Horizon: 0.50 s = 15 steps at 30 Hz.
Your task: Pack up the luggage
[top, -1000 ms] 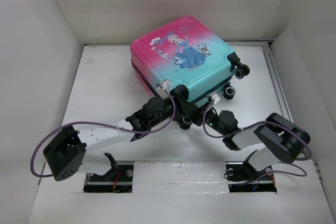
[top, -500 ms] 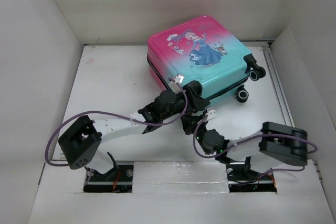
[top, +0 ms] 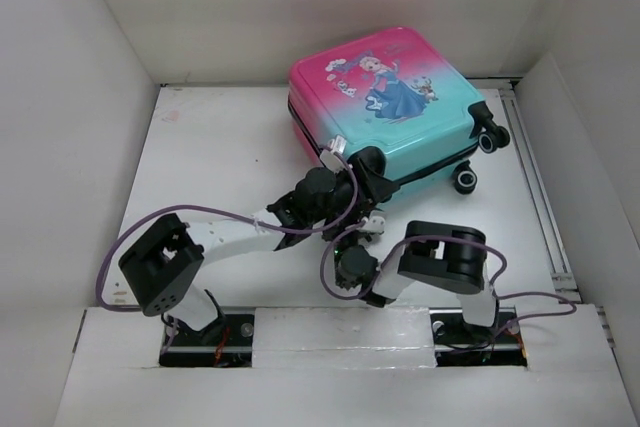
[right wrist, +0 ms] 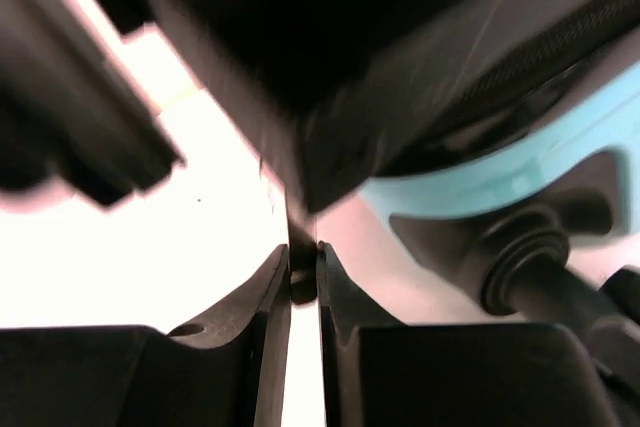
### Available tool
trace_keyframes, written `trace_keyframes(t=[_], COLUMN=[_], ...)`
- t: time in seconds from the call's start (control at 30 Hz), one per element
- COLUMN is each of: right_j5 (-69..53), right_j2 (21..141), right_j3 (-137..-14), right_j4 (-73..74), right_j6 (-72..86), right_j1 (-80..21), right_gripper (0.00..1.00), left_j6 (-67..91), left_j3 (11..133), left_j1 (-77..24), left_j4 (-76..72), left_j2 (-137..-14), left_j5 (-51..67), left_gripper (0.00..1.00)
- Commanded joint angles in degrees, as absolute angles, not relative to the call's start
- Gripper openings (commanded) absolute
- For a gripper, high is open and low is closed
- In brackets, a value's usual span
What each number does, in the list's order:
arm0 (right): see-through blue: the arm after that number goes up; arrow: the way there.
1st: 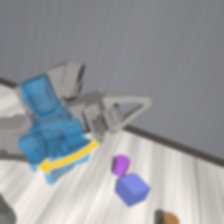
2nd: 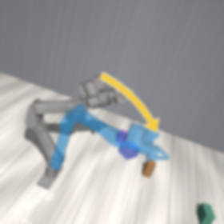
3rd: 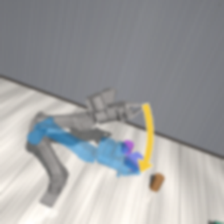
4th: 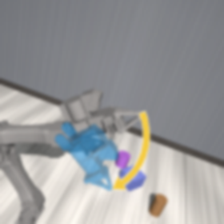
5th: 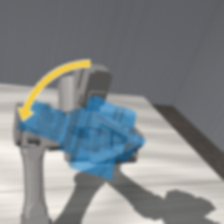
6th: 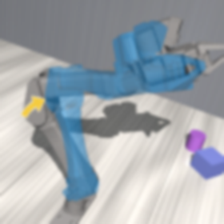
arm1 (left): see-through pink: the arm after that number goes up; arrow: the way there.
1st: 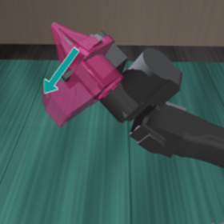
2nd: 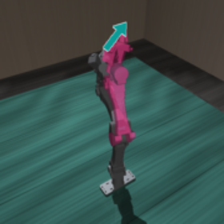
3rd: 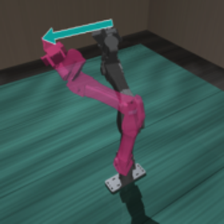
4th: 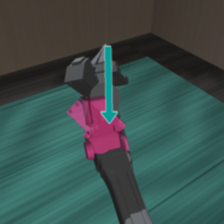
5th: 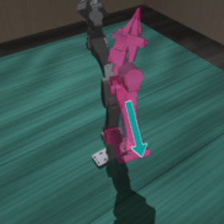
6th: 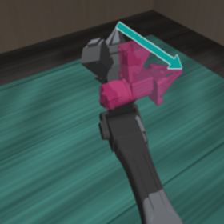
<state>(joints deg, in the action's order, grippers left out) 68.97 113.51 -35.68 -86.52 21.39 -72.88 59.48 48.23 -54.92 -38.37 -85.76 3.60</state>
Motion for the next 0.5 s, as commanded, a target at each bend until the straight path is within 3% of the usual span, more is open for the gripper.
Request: trace_keyframes(t=[0.0, 0.07, 0.1, 0.13, 0.17, 0.23, 0.3, 0.47], right_j5=[45.8, 47.62, 48.68, 49.82, 50.79, 53.52, 54.75, 56.95], right_j2=[118.65, 118.65, 117.96, 116.91, 115.68, 113.3, 111.62, 107.24], right_j3=[-40.96, -40.09, -37.29, -35.44, -33.85, -29.98, -27.7, -23.82], right_j4=[-99.76, -100.8, -102.29, -103.96, -103.45, -100.82, -101.51, -97.58], right_j6=[10.9, 11.51, 11.51, 12.99, 13.01, 13.8, 13.8, 14.33], right_j1=[-76.29, -77.59, -78.3, -79.09, -79.8, -82.61, -85.15, -90.26], right_gripper=[0.0, 0.25, 0.36, 0.54, 0.57, 0.65, 0.66, 0.73], left_j6=[66.27, 66.27, 65.75, 64.87, 62.95, 61.18, 58.64, 47.69], left_j3=[52.56, 52.56, 52.56, 52.56, 52.56, 52.56, 52.56, 56.93], left_j1=[-60.64, -60.64, -60.64, -60.64, -60.12, -60.12, -59.24, -57.39], left_j4=[-65.57, -64.44, -63.64, -62.68, -60.14, -59.15, -55.48, -43.8], left_j2=[-81.56, -81.56, -80.95, -80.95, -79.64, -78.49, -77.34, -72.69], left_j5=[12.57, 13.1, 13.1, 13.1, 13.1, 11.26, 10.03, 7.31], left_gripper=[0.0, 0.0, 0.07, 0.2, 0.53, 0.8, 1.0, 1.0])
